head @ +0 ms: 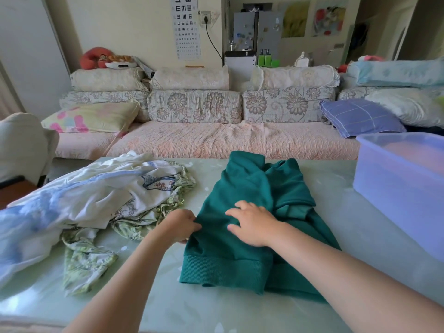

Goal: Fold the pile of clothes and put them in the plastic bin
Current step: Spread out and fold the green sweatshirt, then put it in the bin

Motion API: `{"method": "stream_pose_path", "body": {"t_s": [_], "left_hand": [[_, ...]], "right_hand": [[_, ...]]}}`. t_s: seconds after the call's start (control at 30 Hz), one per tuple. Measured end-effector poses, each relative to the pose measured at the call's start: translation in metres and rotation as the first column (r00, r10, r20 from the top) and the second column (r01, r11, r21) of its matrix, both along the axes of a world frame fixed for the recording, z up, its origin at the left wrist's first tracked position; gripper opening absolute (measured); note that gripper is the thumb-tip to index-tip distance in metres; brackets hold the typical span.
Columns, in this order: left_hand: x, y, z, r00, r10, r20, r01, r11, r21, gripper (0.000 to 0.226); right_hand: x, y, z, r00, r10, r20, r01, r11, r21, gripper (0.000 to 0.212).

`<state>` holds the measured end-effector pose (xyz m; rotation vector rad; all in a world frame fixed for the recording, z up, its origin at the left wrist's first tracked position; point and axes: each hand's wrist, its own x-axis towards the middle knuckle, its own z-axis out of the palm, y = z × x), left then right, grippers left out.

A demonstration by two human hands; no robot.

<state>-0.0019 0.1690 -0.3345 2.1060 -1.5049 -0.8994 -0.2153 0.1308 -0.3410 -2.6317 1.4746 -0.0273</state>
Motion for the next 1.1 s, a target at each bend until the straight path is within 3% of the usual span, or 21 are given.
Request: {"method": "stream_pose_path", "body": {"t_s": [0.1, 0.23, 0.27, 0.37, 0.47, 0.57, 0.67, 0.77, 0.87, 0.93, 1.0, 1.07, 1.1], "left_hand": [[-0.004, 0.01, 0.002, 0.984, 0.165, -0.072, -0.174, 0.972, -0.16, 0.015], [-0.012, 0.031, 0.005, 0.976, 0.143, 0.162, -0.123, 0.984, -0.128, 0.023], [-0.012, 0.036, 0.005, 0.981, 0.133, 0.143, -0.12, 0.988, -0.094, 0.025], [-0.006, 0.049, 0.002, 0.991, 0.087, -0.105, -0.083, 0.996, 0.042, 0.035], [0.001, 0.054, -0.004, 0.993, 0.067, -0.092, -0.071, 0.997, -0.034, 0.02], [0.006, 0.051, -0.005, 0.966, 0.239, -0.101, -0.256, 0.944, -0.21, 0.021], [0.007, 0.052, -0.008, 0.945, 0.31, -0.106, -0.324, 0.933, -0.158, 0.031], [0.008, 0.059, -0.015, 0.959, 0.173, 0.225, -0.175, 0.985, -0.009, 0.04], [0.005, 0.065, -0.018, 0.904, 0.034, 0.425, -0.079, 0.993, 0.09, 0.062], [0.002, 0.062, -0.012, 0.825, -0.006, 0.565, 0.062, 0.995, -0.08, 0.054], [-0.008, 0.057, -0.008, 0.835, -0.052, 0.549, 0.267, 0.909, -0.32, 0.041], [-0.021, 0.055, -0.007, 0.842, -0.226, 0.489, 0.443, 0.807, -0.391, 0.037], [-0.029, 0.055, -0.01, 0.808, -0.33, 0.489, 0.52, 0.789, -0.327, 0.044]], "right_hand": [[0.003, 0.015, -0.01, 0.998, -0.05, -0.024, 0.053, 0.987, 0.154, 0.065], [-0.003, 0.022, -0.019, 0.995, -0.098, -0.021, 0.1, 0.969, 0.227, 0.069], [-0.004, 0.022, -0.02, 0.994, -0.108, -0.02, 0.11, 0.97, 0.218, 0.069], [-0.004, 0.027, -0.018, 0.994, -0.106, 0.02, 0.103, 0.988, 0.119, 0.069], [-0.001, 0.037, -0.01, 0.994, 0.016, 0.105, -0.014, 1.0, -0.022, 0.062], [0.002, 0.049, -0.008, 0.988, 0.079, 0.135, -0.085, 0.996, 0.038, 0.056], [0.002, 0.055, -0.013, 0.997, 0.025, 0.073, -0.036, 0.987, 0.159, 0.059], [0.001, 0.056, -0.014, 1.0, 0.003, 0.002, -0.004, 0.992, 0.127, 0.063], [0.0, 0.057, -0.015, 1.0, 0.008, 0.002, -0.008, 1.0, -0.005, 0.061], [-0.002, 0.057, -0.014, 0.997, 0.057, 0.058, -0.048, 0.989, -0.14, 0.056], [-0.004, 0.059, -0.012, 0.987, 0.124, 0.102, -0.099, 0.97, -0.221, 0.054], [-0.01, 0.062, -0.014, 0.984, 0.157, 0.079, -0.144, 0.978, -0.152, 0.058], [-0.013, 0.065, -0.016, 0.988, 0.146, 0.038, -0.145, 0.988, -0.046, 0.063]]}}
